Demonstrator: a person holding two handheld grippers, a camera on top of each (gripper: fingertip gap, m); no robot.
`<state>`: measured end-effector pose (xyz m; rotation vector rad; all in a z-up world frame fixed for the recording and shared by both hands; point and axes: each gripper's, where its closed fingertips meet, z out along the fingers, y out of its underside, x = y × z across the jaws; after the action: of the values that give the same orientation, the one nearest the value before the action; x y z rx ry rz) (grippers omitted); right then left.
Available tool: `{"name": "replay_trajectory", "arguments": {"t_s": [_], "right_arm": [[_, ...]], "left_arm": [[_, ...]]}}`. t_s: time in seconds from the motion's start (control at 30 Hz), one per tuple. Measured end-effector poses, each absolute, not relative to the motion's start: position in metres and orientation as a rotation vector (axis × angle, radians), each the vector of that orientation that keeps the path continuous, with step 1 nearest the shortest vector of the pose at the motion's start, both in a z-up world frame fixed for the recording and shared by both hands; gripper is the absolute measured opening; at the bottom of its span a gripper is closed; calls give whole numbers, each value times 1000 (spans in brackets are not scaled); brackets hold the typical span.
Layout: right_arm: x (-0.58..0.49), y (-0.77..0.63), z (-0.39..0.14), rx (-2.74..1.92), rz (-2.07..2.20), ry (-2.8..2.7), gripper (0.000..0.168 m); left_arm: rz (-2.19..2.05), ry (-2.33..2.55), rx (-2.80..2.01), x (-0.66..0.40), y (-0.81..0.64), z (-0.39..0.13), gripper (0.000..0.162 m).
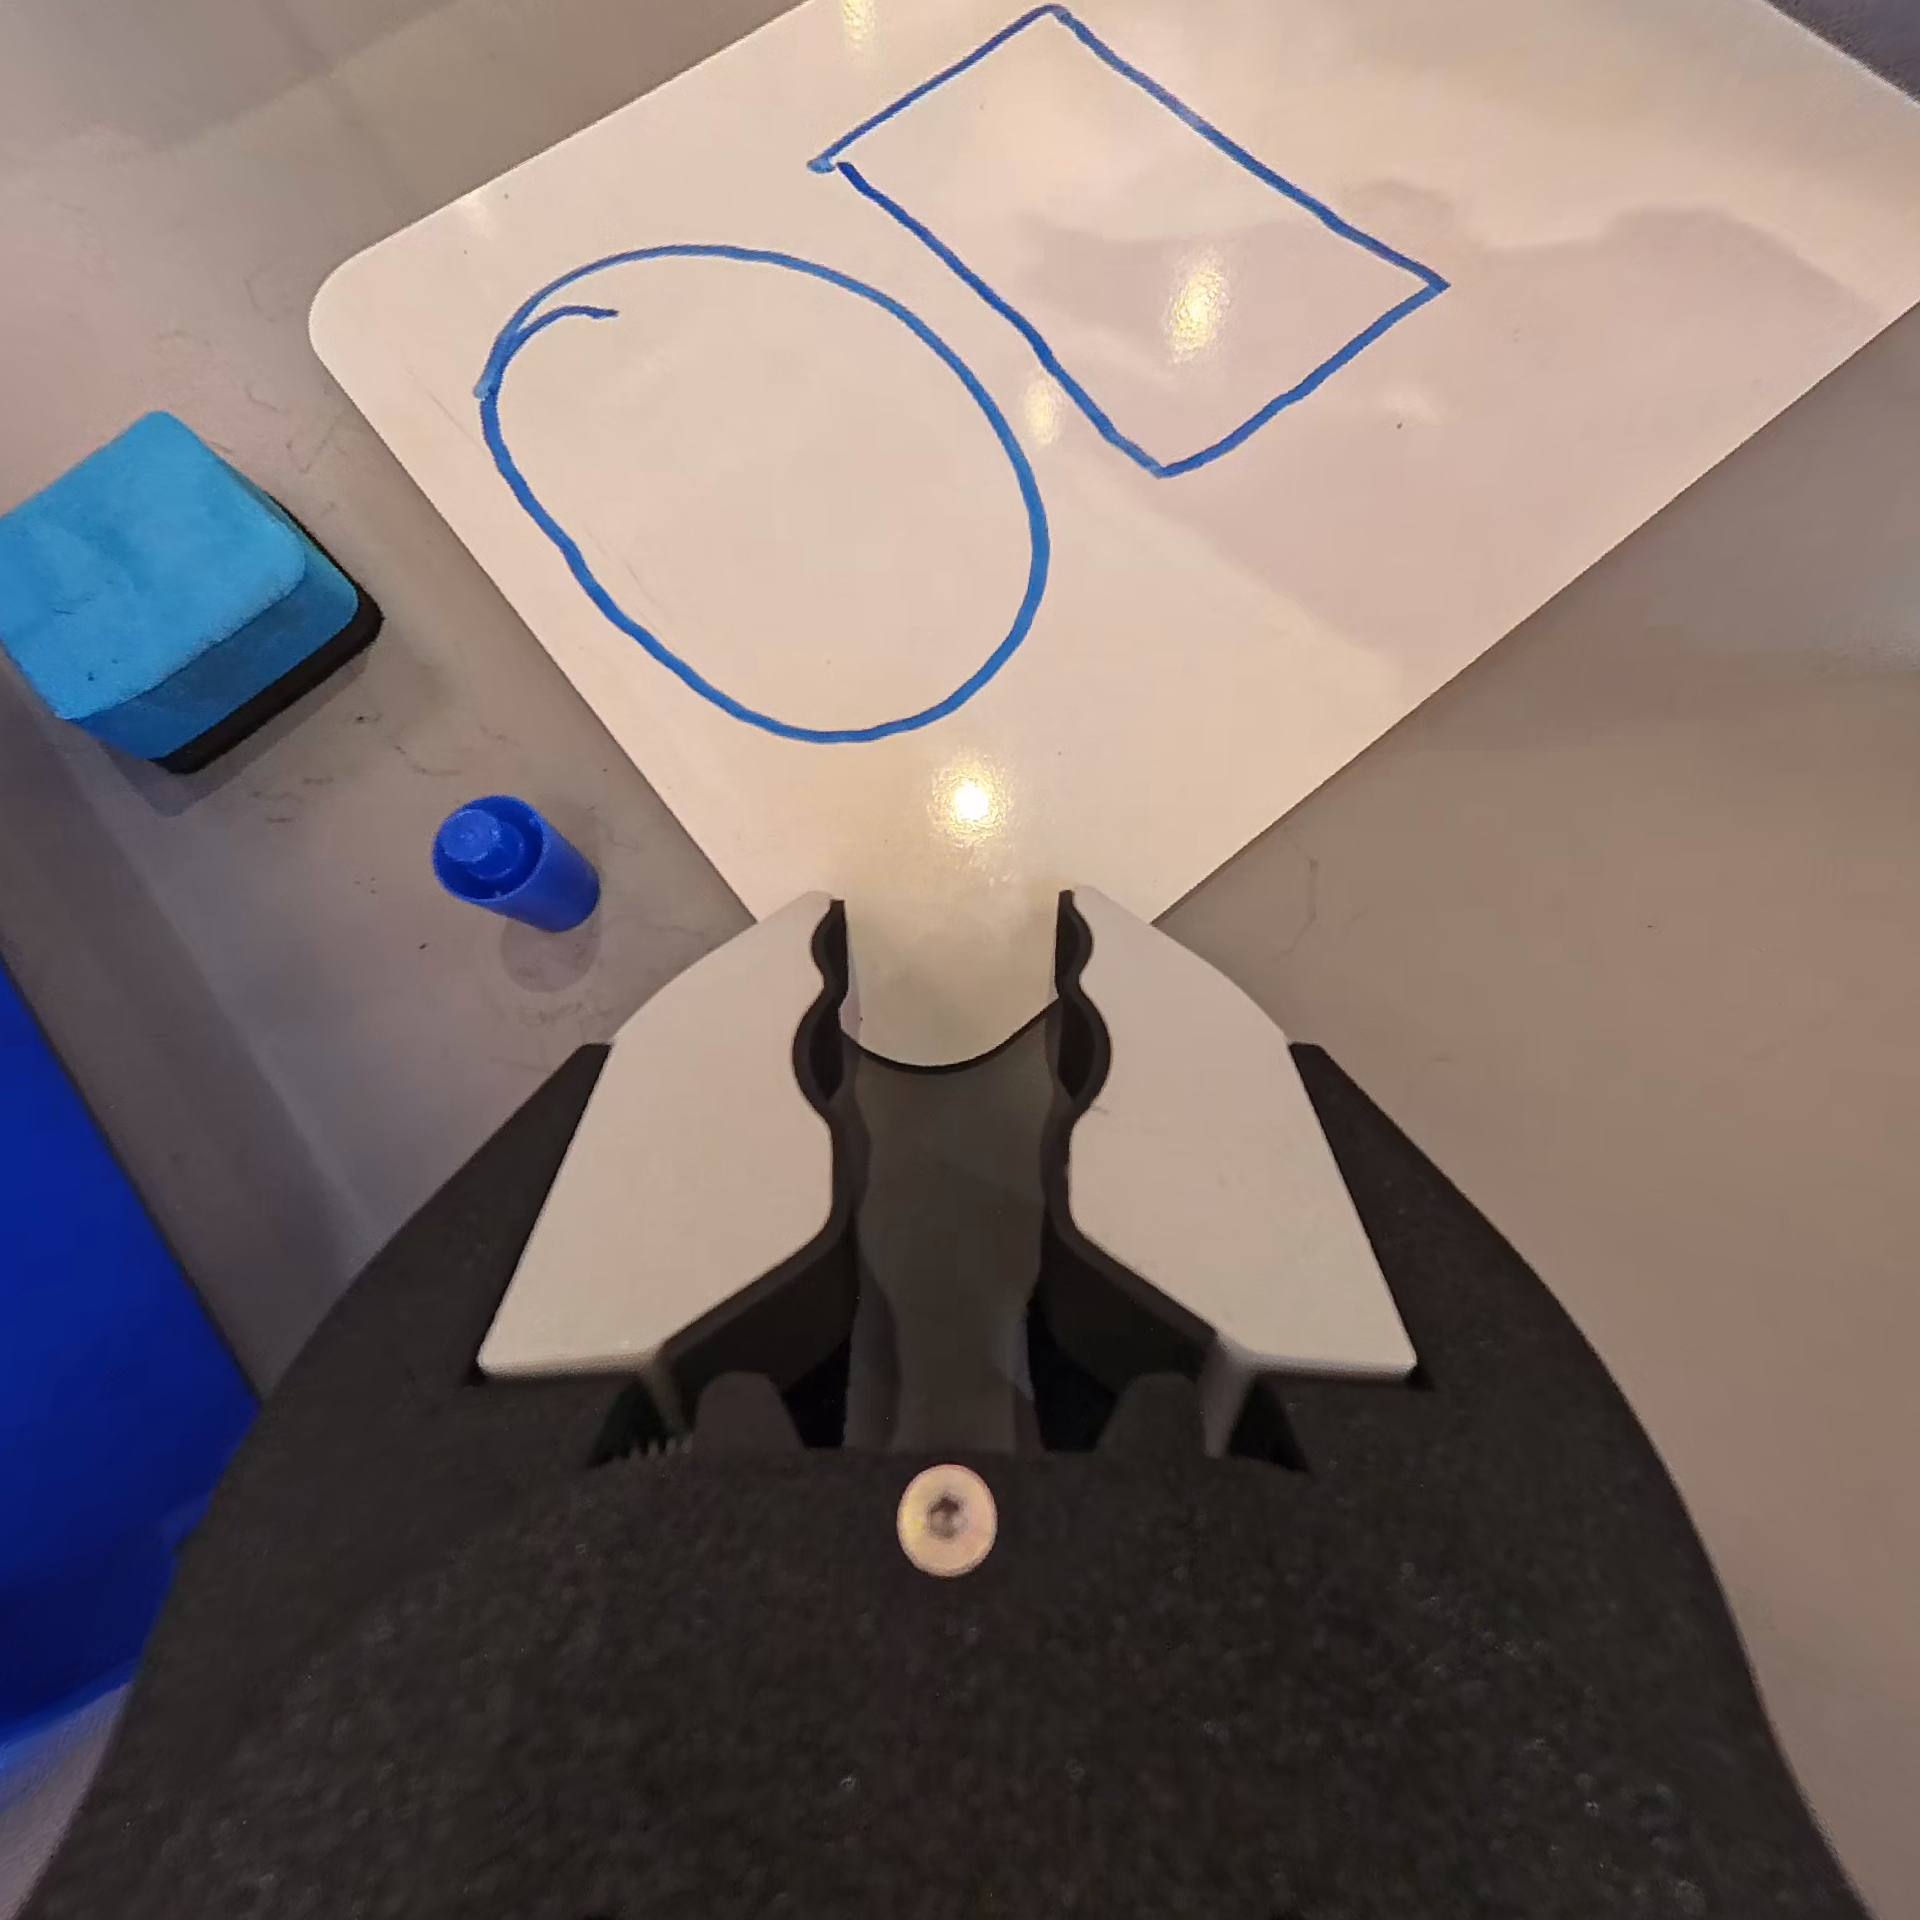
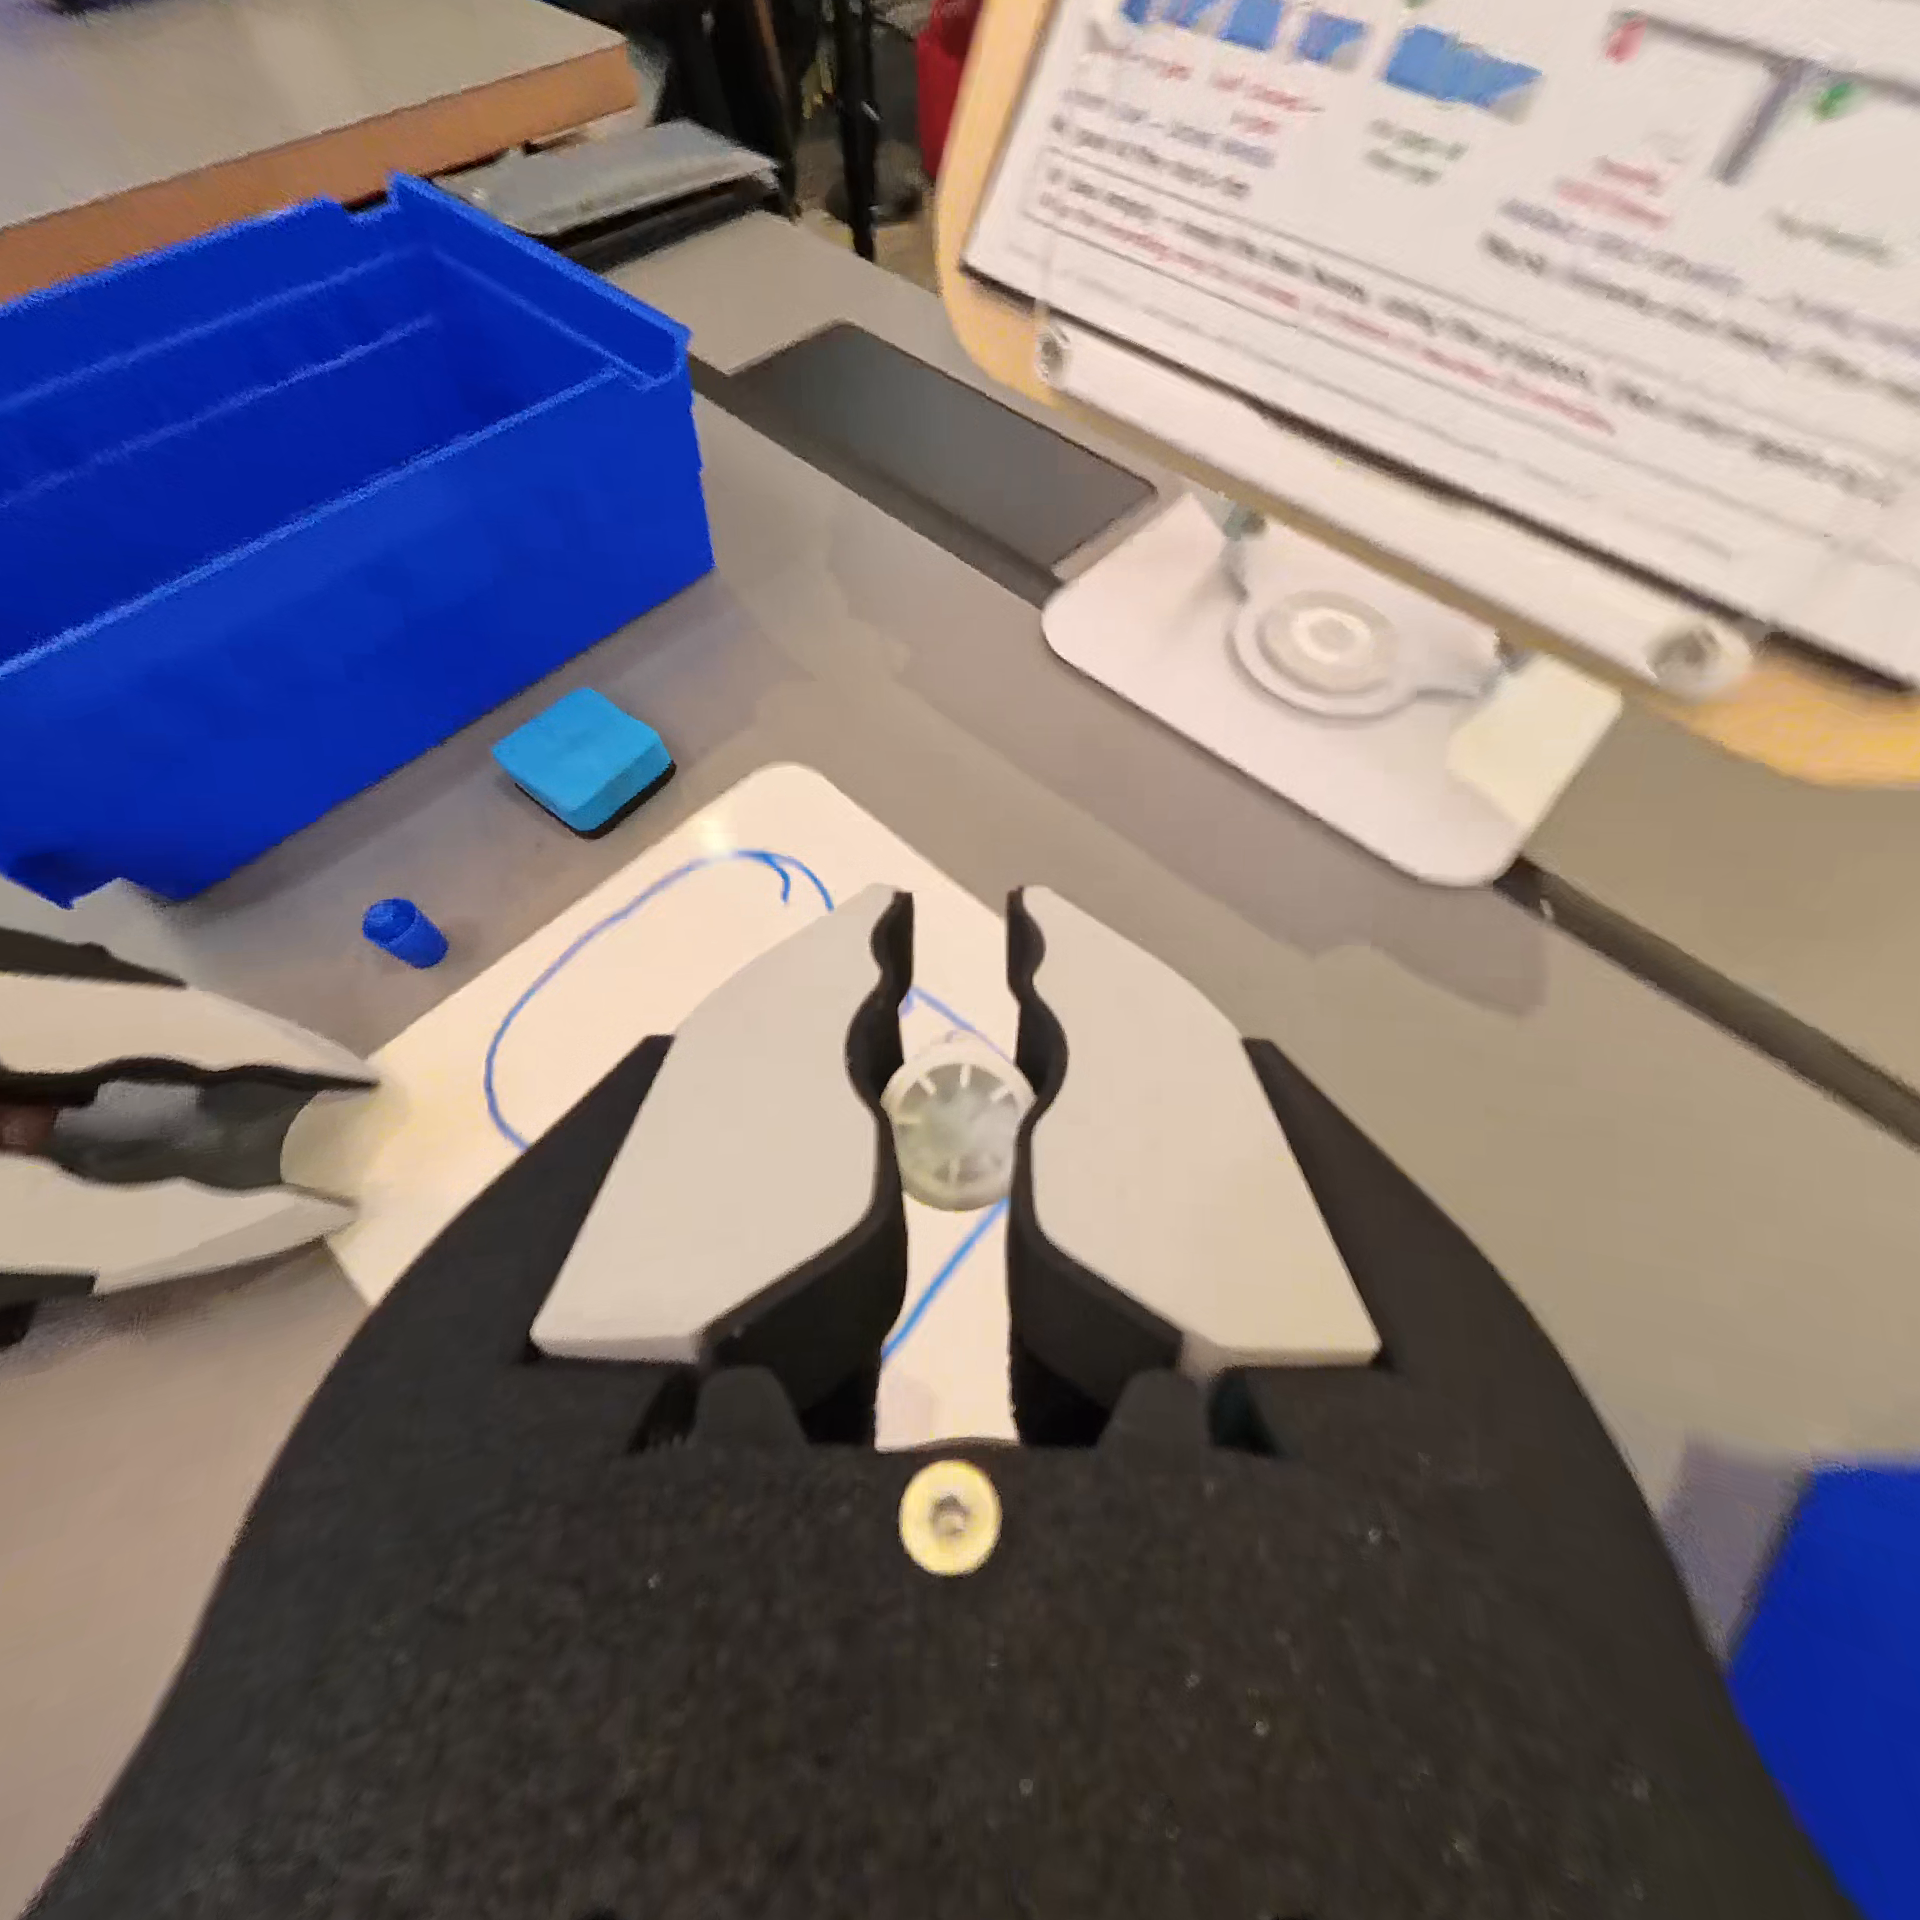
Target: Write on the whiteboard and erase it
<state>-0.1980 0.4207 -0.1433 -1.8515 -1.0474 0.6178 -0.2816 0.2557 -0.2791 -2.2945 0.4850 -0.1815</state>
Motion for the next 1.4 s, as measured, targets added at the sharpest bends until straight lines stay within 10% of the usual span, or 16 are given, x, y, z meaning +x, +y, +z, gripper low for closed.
{"name": "replay_trajectory", "arguments": {"t_s": [1.4], "right_arm": [[-105,428,-211,-2094,428,-907,17]], "left_arm": [[-179,484,-2294,-282,256,-279,39]]}}
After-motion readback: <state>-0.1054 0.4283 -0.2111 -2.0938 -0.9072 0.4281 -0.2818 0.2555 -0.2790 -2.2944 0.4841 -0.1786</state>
